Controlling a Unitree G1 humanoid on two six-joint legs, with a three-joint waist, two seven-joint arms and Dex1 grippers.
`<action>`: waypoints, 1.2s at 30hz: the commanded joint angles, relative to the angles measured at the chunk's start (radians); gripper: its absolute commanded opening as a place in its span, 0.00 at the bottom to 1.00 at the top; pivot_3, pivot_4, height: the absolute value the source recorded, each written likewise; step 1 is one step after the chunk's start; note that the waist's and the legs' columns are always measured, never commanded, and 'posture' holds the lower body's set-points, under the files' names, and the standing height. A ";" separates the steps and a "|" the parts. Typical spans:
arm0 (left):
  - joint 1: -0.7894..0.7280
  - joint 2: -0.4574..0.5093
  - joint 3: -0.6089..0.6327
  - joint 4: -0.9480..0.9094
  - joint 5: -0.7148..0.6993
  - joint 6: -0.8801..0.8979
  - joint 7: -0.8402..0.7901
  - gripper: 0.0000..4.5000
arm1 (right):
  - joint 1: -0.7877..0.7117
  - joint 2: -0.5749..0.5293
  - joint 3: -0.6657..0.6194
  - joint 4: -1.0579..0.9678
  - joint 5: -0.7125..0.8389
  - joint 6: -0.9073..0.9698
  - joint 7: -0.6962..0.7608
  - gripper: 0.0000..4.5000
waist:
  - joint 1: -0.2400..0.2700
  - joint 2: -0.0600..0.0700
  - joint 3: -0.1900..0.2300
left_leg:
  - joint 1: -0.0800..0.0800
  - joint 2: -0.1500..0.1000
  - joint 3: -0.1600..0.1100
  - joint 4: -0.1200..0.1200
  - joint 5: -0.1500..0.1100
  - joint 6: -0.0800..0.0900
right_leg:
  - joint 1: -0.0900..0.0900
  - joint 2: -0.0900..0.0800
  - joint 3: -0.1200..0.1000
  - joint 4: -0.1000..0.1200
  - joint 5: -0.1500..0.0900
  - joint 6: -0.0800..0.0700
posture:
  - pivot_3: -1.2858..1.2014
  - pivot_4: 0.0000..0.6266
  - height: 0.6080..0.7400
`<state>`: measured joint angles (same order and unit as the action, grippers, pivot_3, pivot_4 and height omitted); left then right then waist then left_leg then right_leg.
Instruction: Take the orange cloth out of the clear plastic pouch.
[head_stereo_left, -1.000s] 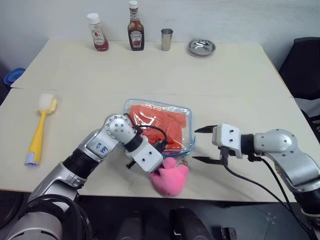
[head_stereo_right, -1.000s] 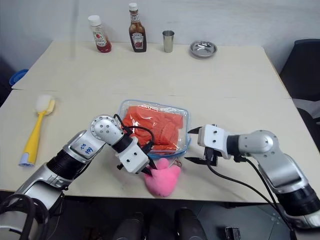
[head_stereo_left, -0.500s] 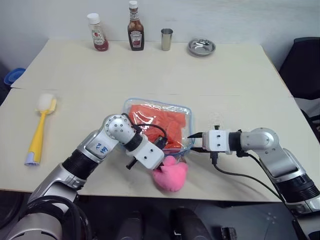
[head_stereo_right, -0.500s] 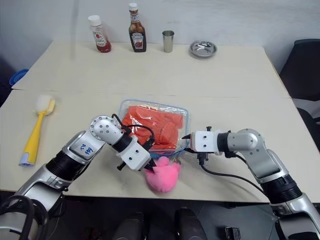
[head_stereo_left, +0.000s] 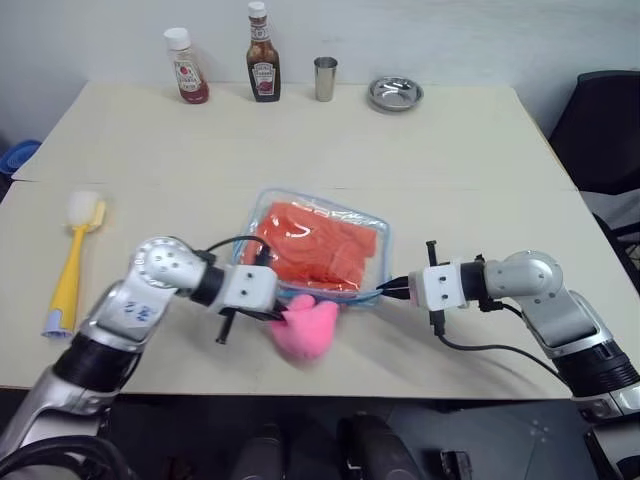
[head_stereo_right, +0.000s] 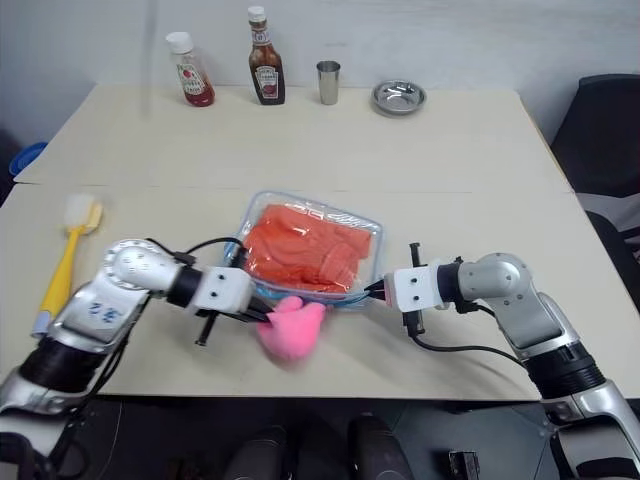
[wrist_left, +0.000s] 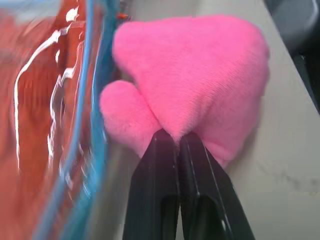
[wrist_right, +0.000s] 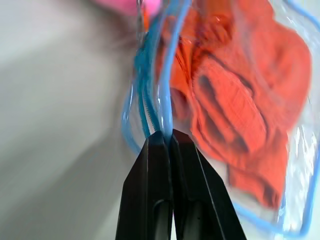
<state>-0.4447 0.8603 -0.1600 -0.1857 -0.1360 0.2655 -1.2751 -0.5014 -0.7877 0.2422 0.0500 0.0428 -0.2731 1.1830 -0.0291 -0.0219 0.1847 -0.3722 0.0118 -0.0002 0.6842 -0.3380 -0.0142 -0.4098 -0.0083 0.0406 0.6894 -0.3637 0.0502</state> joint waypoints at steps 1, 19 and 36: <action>0.097 0.072 0.158 -0.059 -0.049 0.086 0.054 0.00 | -0.013 -0.027 -0.052 0.033 0.040 -0.074 0.025 0.01 | -0.001 0.000 0.000 | 0.000 0.000 0.000 0.000 0.000 0.000 | 0.000 0.000 0.000 0.000 0.000 0.000 | 0.52 0.24 1.00; 0.528 0.210 0.598 -0.095 -0.205 0.223 0.055 0.00 | -0.024 -0.014 -0.053 0.168 0.077 -0.223 0.068 0.01 | -0.001 0.001 0.000 | 0.001 0.000 0.000 -0.002 -0.002 0.004 | 0.001 -0.001 -0.002 -0.001 0.000 0.000 | 0.52 0.24 1.00; 0.449 0.232 0.773 0.002 -0.478 0.541 0.081 0.86 | 0.238 -0.106 -0.278 -0.234 0.332 0.280 -0.018 1.00 | 0.001 0.001 0.001 | 0.000 0.000 -0.002 -0.003 -0.003 0.004 | 0.001 -0.001 -0.003 -0.001 0.000 0.000 | 0.52 0.24 1.00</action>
<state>0.0457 1.0609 0.5697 -0.1960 -0.5635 0.7821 -1.1833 -0.2692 -0.8806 0.0117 -0.1068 0.3110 -0.0585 1.1835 -0.0279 -0.0210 0.1852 -0.3717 0.0118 -0.0023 0.6817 -0.3405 -0.0103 -0.4083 -0.0098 0.0377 0.6878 -0.3638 0.0499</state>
